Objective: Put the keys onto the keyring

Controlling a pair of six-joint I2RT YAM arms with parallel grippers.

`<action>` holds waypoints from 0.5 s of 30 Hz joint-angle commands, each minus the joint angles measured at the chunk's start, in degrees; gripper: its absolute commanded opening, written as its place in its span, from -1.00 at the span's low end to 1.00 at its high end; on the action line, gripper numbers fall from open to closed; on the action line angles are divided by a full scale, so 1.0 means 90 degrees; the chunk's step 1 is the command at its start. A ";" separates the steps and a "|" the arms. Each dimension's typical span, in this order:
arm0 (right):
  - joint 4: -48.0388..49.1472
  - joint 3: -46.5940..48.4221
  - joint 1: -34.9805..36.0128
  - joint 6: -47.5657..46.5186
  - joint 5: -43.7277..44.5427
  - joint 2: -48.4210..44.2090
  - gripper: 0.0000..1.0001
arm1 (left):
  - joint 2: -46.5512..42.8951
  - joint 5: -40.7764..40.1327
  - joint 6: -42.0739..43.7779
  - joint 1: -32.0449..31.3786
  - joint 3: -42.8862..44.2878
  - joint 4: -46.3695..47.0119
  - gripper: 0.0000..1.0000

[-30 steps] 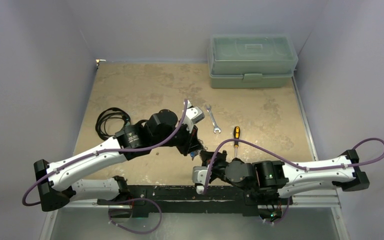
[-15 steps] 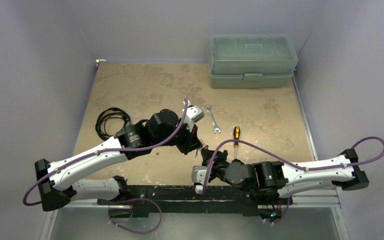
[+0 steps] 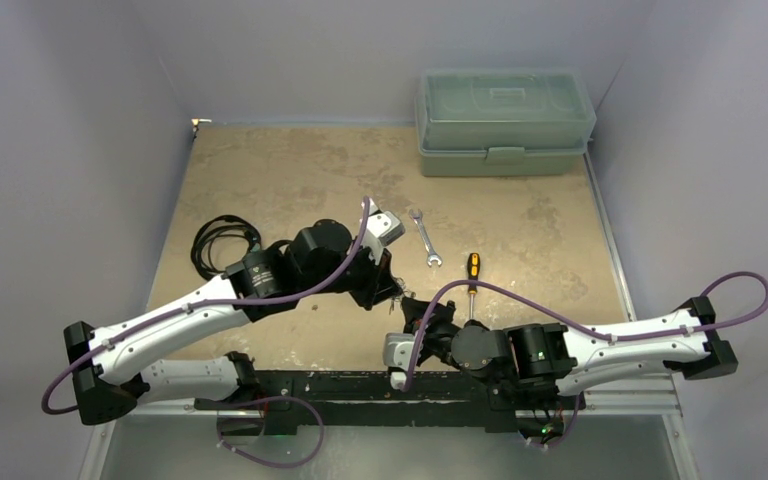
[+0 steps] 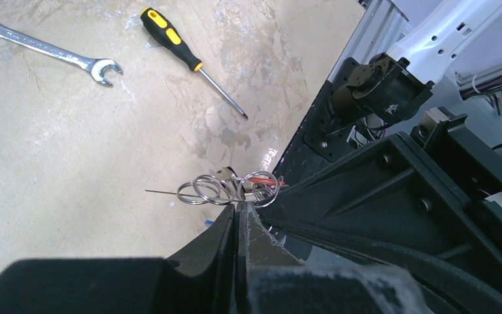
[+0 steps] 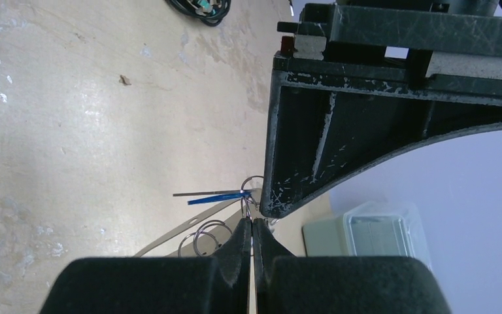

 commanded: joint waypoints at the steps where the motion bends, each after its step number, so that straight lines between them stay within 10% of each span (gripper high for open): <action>1: 0.0512 -0.0012 0.0040 -0.0106 0.0264 -0.0089 -1.00 | -0.0191 -0.0089 -0.0007 0.0022 0.0074 -0.0164 -1.00; 15: 0.0561 -0.0027 0.0042 -0.0096 0.0257 -0.0113 -1.00 | -0.0462 -0.0194 -0.0005 0.0022 0.0097 -0.0346 -1.00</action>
